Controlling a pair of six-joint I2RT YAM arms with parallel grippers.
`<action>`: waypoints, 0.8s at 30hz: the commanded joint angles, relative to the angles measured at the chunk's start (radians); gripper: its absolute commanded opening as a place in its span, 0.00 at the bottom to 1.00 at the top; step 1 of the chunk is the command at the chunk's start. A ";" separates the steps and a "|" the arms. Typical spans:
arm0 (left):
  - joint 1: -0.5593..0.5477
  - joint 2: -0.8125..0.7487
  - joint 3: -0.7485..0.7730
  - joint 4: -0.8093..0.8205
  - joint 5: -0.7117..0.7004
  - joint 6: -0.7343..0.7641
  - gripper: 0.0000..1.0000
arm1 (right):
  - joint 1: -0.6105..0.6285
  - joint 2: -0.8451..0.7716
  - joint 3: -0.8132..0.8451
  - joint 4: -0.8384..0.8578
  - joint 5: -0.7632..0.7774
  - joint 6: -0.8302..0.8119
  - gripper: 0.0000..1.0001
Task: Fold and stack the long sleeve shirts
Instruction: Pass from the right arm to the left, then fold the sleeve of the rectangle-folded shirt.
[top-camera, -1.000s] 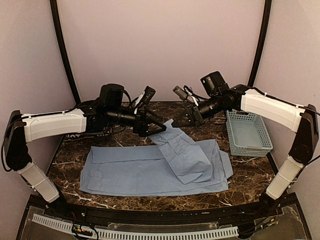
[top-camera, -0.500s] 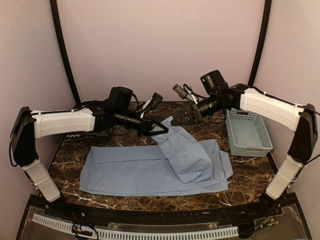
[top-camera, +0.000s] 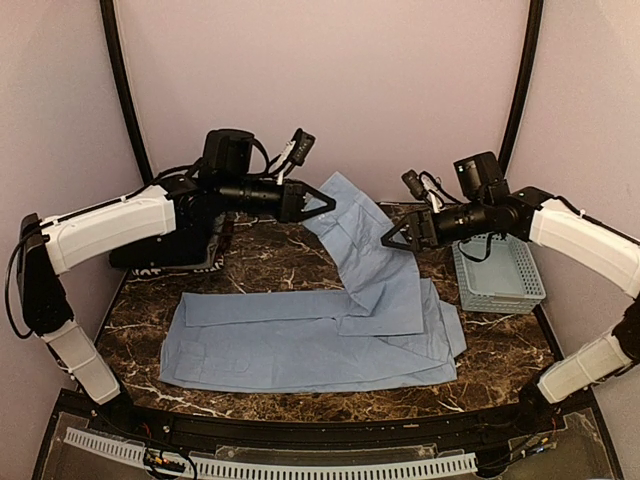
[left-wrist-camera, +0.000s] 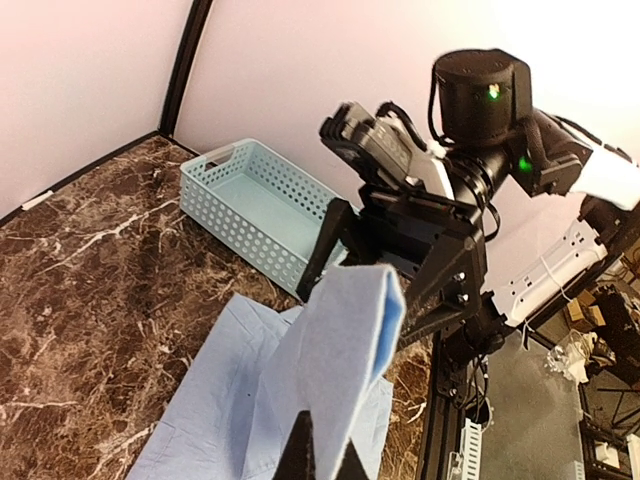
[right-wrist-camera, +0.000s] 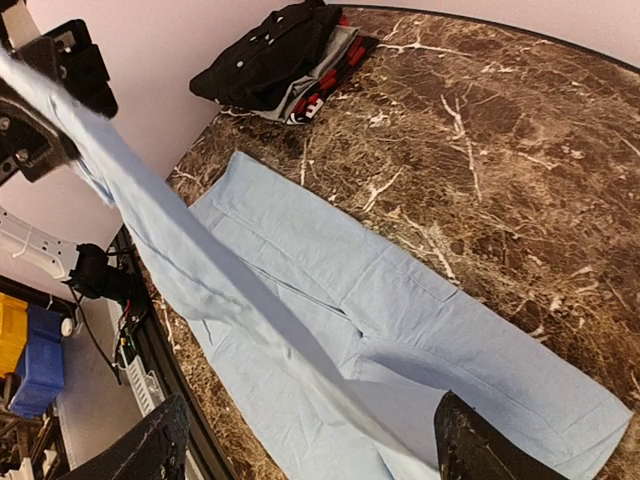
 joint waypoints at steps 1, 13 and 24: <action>0.014 -0.047 0.113 -0.137 -0.098 0.006 0.00 | -0.012 -0.042 -0.045 0.036 0.100 0.021 0.82; 0.064 0.003 0.234 -0.341 -0.081 -0.039 0.01 | -0.029 -0.009 -0.113 0.037 0.157 0.001 0.82; 0.163 -0.037 0.129 -0.336 -0.050 -0.165 0.01 | -0.038 0.037 -0.155 0.044 0.181 -0.018 0.82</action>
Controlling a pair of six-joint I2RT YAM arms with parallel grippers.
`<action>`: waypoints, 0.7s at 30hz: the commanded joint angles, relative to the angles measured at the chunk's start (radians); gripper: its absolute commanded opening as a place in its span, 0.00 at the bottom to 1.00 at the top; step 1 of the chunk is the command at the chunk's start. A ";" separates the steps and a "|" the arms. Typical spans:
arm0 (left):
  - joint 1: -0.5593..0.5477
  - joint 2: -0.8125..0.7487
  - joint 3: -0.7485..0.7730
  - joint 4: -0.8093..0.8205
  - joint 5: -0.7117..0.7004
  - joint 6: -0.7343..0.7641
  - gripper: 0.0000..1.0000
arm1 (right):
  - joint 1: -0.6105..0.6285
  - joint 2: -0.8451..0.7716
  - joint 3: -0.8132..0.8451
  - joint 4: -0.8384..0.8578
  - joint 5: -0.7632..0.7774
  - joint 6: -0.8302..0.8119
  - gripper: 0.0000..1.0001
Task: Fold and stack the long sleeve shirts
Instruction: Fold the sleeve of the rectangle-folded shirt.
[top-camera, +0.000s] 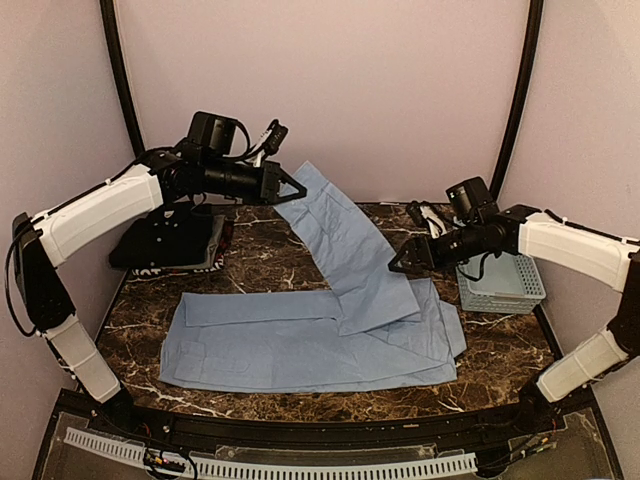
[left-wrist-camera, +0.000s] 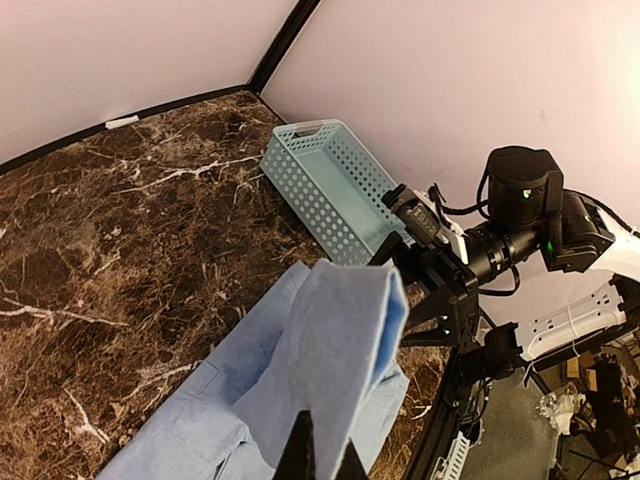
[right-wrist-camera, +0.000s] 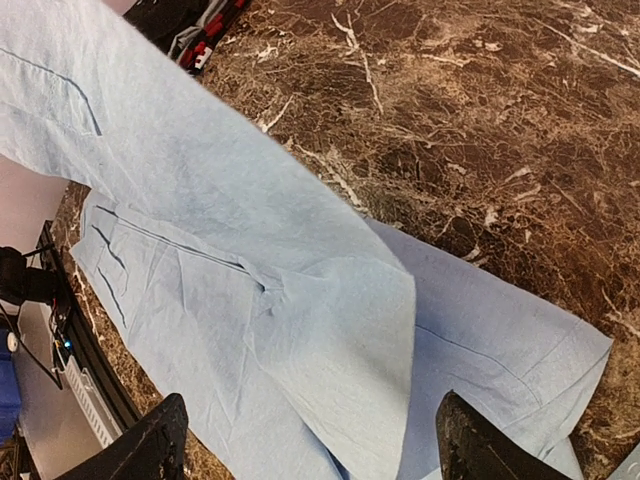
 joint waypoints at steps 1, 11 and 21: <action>0.061 -0.063 -0.069 -0.010 0.028 -0.083 0.01 | -0.011 0.023 -0.023 0.036 0.024 -0.019 0.82; 0.105 -0.158 -0.181 -0.034 0.064 -0.153 0.05 | -0.015 0.100 -0.053 0.046 0.032 -0.046 0.81; 0.108 -0.194 -0.188 0.049 0.202 -0.285 0.05 | -0.024 0.153 -0.123 0.157 -0.114 -0.069 0.82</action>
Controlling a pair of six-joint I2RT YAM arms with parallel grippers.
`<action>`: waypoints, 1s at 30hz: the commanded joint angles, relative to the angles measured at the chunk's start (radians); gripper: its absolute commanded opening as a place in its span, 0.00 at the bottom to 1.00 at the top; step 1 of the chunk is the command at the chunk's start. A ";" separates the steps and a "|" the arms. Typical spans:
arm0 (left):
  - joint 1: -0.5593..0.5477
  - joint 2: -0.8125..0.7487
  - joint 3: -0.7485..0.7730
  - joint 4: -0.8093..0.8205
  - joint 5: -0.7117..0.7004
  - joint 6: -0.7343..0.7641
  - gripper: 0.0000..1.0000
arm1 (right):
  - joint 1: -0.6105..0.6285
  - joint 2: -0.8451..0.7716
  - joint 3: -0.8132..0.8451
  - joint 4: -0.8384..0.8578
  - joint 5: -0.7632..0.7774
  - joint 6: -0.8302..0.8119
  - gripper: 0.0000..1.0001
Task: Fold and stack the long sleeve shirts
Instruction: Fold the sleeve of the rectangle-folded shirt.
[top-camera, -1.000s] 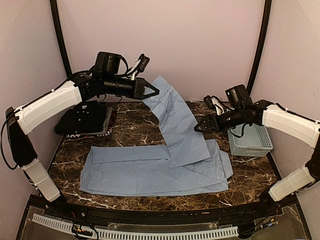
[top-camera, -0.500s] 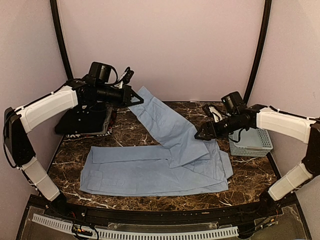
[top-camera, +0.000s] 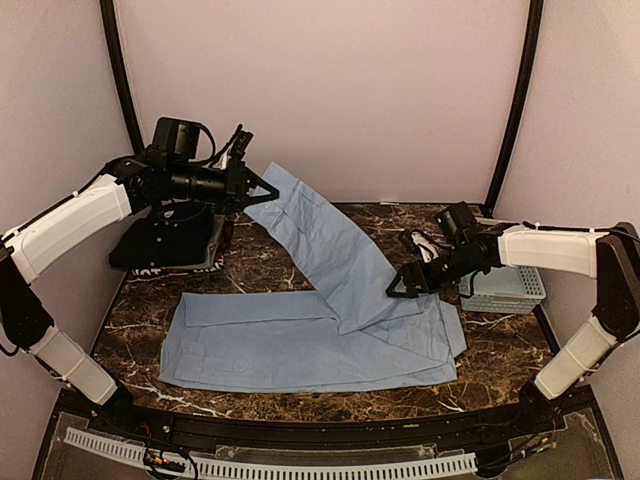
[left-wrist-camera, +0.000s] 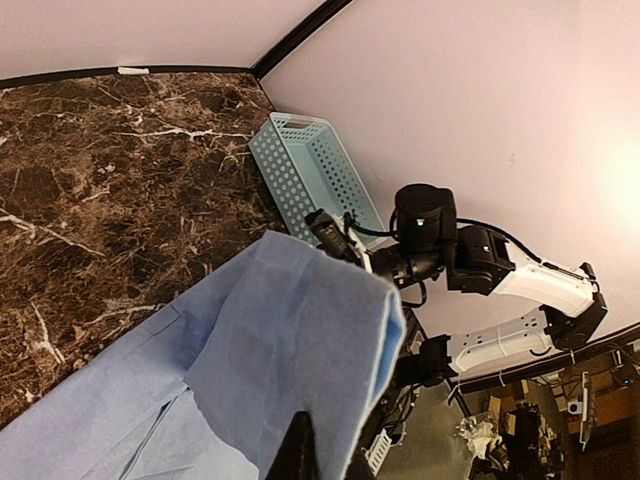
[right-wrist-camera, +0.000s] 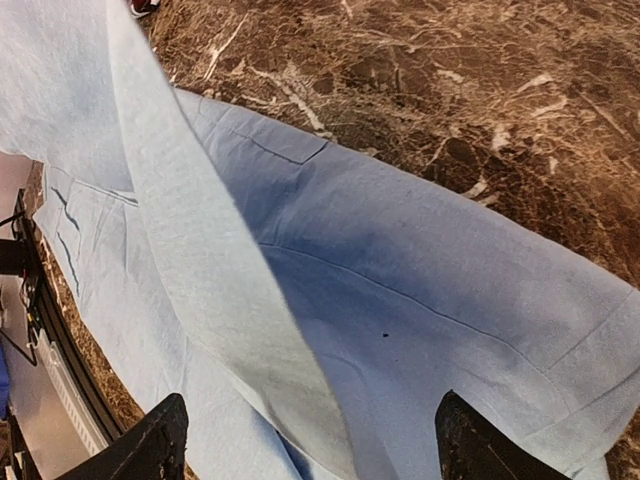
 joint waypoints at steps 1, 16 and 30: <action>0.004 -0.027 -0.015 0.057 0.091 -0.071 0.05 | -0.011 0.039 -0.031 0.105 -0.115 -0.021 0.82; 0.005 0.010 0.033 -0.001 -0.004 -0.030 0.03 | -0.038 0.038 -0.185 0.227 -0.328 0.051 0.44; 0.008 -0.041 0.045 -0.102 -0.115 0.010 0.00 | -0.093 0.100 -0.101 0.149 -0.296 0.010 0.47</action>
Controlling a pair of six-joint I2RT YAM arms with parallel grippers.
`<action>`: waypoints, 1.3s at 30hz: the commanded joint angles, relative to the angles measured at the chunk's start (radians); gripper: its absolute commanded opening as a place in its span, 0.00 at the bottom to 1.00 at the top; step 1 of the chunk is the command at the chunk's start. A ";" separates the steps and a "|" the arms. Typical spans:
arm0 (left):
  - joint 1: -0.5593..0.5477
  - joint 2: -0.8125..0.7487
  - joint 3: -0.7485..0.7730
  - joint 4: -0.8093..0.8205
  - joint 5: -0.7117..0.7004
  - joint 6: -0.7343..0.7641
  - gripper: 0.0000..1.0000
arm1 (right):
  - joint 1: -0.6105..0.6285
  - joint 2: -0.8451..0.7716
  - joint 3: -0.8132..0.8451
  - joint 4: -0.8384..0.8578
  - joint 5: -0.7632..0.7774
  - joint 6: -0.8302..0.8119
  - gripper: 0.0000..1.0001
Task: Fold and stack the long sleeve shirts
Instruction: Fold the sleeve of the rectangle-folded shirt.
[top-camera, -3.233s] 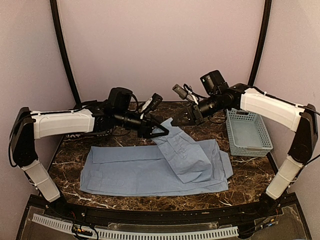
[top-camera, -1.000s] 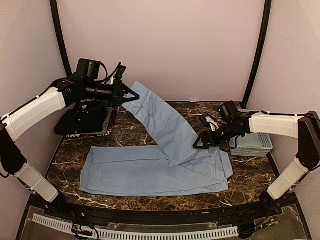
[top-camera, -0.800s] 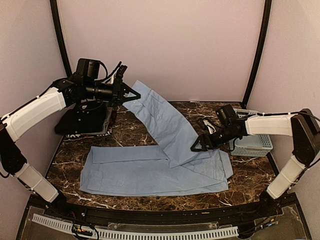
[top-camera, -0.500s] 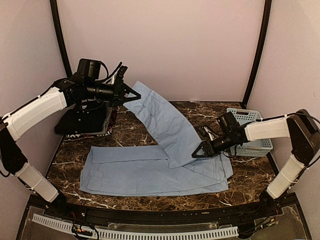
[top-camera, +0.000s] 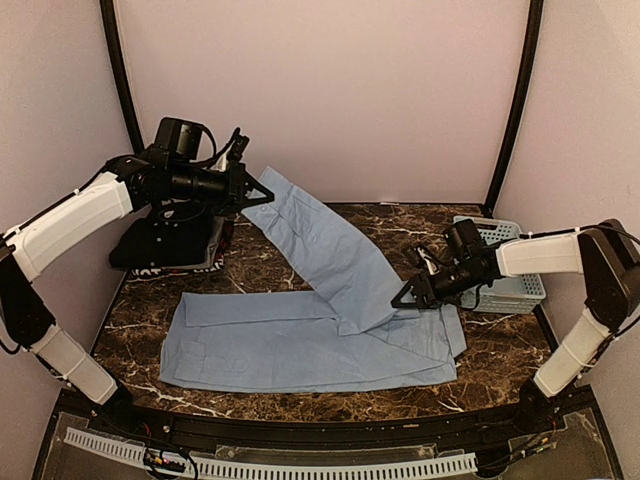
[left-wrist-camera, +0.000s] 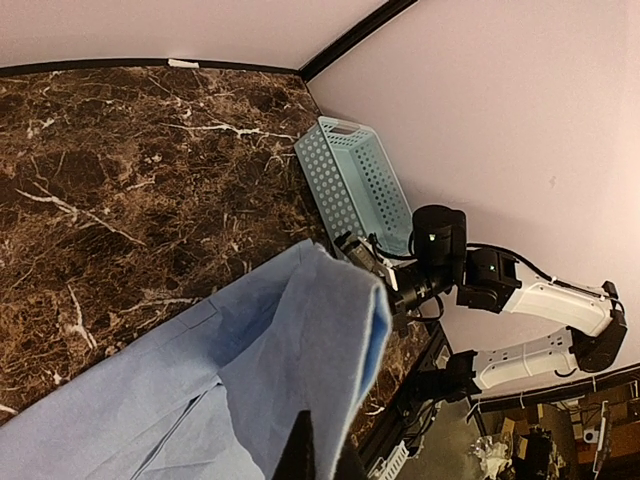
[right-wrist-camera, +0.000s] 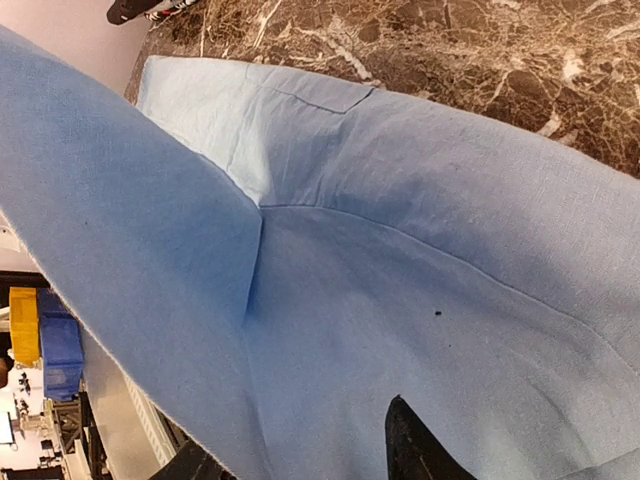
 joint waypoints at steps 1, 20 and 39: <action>0.006 -0.055 0.022 -0.044 -0.033 0.025 0.00 | -0.011 0.044 0.038 -0.003 0.009 -0.017 0.47; 0.006 -0.152 -0.082 0.218 0.269 -0.250 0.00 | -0.033 0.134 0.130 -0.023 0.027 -0.031 0.57; 0.041 -0.267 -0.368 0.220 -0.003 -0.293 0.00 | -0.033 0.155 0.174 -0.070 0.077 -0.040 0.62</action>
